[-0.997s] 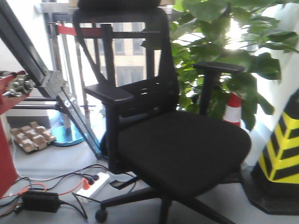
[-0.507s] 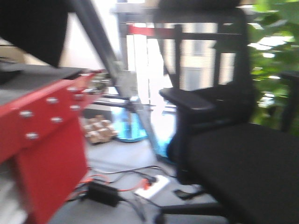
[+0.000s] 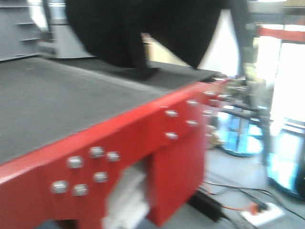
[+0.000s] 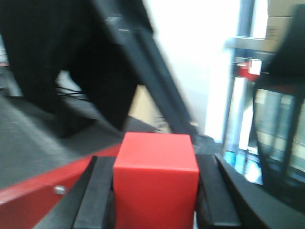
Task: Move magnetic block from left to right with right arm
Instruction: 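Turn the base to face the second grey table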
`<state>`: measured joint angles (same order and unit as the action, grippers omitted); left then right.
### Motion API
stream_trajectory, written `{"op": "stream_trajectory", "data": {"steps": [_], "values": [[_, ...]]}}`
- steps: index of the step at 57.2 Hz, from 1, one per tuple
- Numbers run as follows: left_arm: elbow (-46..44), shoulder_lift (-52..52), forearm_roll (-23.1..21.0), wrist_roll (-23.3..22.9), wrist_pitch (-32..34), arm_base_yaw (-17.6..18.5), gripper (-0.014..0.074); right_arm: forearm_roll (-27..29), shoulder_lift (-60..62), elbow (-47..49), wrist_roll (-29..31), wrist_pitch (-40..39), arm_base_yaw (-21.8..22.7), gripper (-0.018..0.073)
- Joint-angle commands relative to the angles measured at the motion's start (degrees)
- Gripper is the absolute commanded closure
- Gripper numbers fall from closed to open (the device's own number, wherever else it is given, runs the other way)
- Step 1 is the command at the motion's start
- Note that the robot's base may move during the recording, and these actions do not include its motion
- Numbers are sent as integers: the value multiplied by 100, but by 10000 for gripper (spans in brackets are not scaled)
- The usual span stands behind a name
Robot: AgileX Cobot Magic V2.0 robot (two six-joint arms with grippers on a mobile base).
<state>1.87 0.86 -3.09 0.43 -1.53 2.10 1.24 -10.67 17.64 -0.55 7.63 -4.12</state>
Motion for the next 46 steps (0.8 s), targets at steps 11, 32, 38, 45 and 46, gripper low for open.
{"op": "stream_trajectory", "data": {"steps": [11,32,38,45,46], "values": [[51,37,-15,-43,480,36,722,9,-65,176,55,-493,15,225],[51,37,-15,-43,480,36,722,9,-65,176,55,-493,15,225],[51,37,-15,-43,480,36,722,9,-65,176,55,-493,15,225],[51,37,-15,-43,480,36,722,9,-65,176,55,-493,15,225],[51,37,-15,-43,480,36,722,9,-65,176,55,-493,15,225]]}}
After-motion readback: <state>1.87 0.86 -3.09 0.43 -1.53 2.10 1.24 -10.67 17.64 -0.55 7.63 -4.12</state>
